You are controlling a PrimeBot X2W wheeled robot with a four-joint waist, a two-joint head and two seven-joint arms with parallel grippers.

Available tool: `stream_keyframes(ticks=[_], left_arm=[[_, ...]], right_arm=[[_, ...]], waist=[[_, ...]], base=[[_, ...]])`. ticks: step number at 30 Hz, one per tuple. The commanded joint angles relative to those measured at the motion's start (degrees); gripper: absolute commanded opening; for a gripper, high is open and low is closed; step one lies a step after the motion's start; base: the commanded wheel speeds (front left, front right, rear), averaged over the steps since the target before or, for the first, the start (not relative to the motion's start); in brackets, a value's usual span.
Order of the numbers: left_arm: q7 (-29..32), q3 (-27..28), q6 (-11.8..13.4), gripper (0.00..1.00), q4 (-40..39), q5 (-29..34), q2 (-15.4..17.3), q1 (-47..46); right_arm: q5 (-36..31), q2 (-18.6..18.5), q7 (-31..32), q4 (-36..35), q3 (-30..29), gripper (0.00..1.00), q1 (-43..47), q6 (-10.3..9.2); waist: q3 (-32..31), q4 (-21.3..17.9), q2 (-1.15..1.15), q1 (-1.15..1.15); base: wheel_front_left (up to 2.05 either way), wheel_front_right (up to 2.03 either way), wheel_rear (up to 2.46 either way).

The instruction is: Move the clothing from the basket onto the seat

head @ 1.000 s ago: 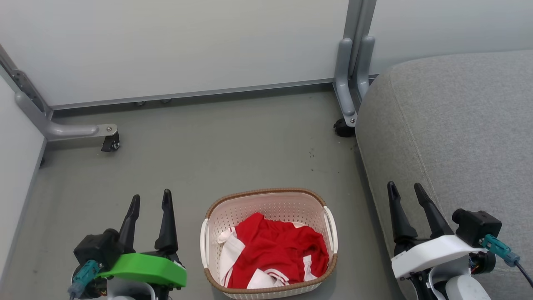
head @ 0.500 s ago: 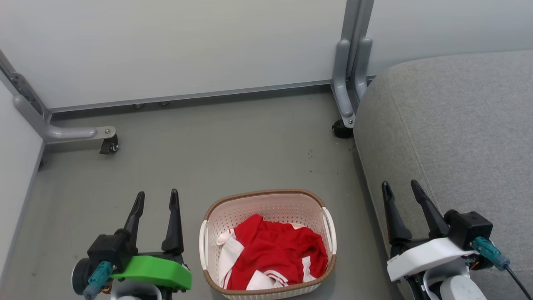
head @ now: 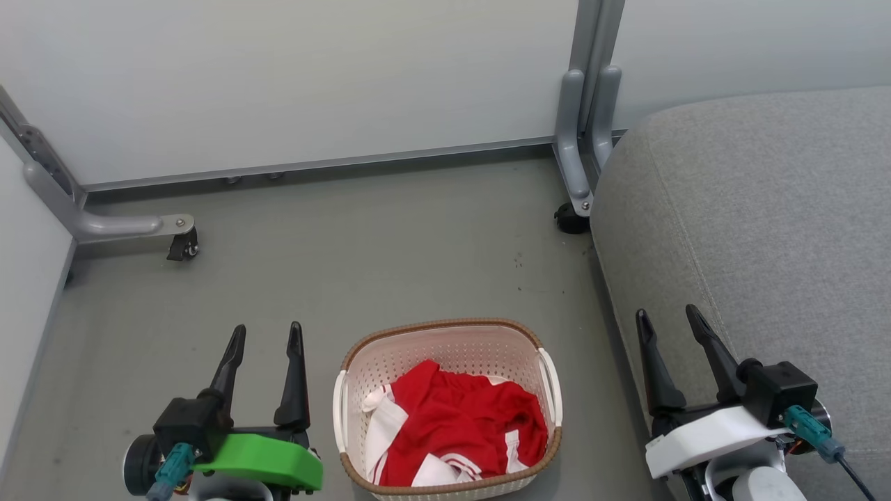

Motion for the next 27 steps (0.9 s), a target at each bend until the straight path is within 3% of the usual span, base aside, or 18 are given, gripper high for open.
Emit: stream_keyframes(ticks=[1,11,27], left_arm=[[-0.52,-0.14,-0.21,1.0,0.16,0.76,0.39,0.19],[-1.59,-0.53,0.1,1.0,0.5,3.57,0.43,0.78],[-1.46,-0.4,0.01,1.0,1.0,3.29,0.42,0.75]], right_arm=[[-1.3,-0.1,-0.53,-0.02,0.27,1.0,0.37,0.02],[-4.68,-0.1,-1.61,0.13,0.58,1.0,0.81,0.02],[-4.7,-0.1,-1.45,0.3,0.29,1.0,0.56,0.01]], waist=[[-0.05,-0.07,0.0,0.0],[-0.38,-0.38,0.0,0.0],[-0.39,-0.79,0.0,0.0]], base=[[0.0,0.0,0.0],[0.0,0.0,0.0],[0.0,0.0,0.0]])
